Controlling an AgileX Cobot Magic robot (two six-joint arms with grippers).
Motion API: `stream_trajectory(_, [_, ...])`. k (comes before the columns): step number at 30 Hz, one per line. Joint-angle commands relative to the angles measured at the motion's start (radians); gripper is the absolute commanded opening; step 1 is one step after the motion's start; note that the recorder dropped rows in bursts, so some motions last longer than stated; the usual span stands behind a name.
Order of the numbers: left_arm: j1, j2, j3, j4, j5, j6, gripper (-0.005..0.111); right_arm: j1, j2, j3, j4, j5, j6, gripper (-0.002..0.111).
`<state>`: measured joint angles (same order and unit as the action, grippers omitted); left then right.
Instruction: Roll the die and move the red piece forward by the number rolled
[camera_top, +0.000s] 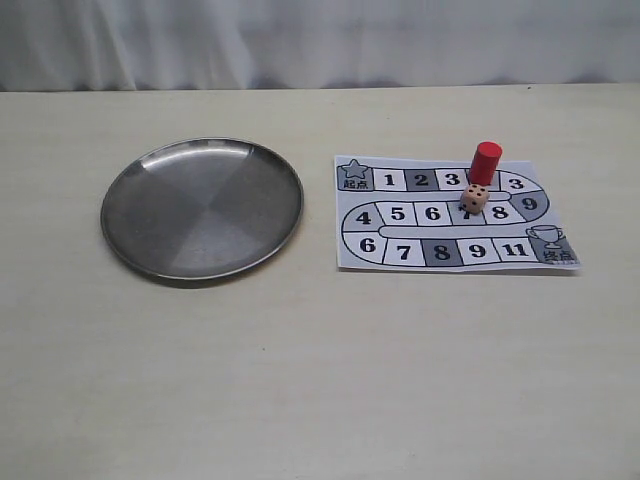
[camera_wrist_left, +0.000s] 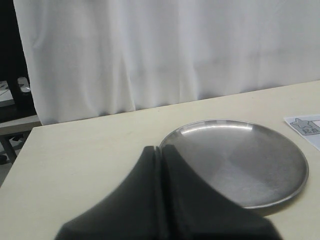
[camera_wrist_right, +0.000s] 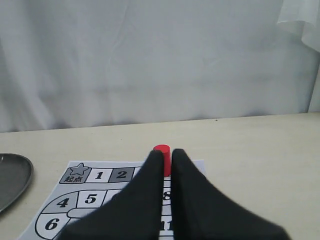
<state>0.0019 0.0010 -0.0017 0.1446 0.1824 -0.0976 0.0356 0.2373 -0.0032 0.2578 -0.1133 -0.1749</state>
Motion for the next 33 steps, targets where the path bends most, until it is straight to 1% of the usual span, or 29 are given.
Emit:
stream_trajectory(1, [-0.002,-0.001,0.002,0.000,-0.009,-0.001,0.000,0.001,-0.085,0.003,-0.013,0.059,-0.022,0.005])
stream_trajectory(9, [-0.002,-0.001,0.002,0.000,-0.009,-0.001,0.000,0.001,-0.152,0.003,-0.013,0.160,-0.027,0.005])
stream_trajectory(33, [-0.002,-0.001,0.002,0.000,-0.009,-0.001,0.000,0.001,-0.152,0.003,-0.013,0.164,-0.019,0.005])
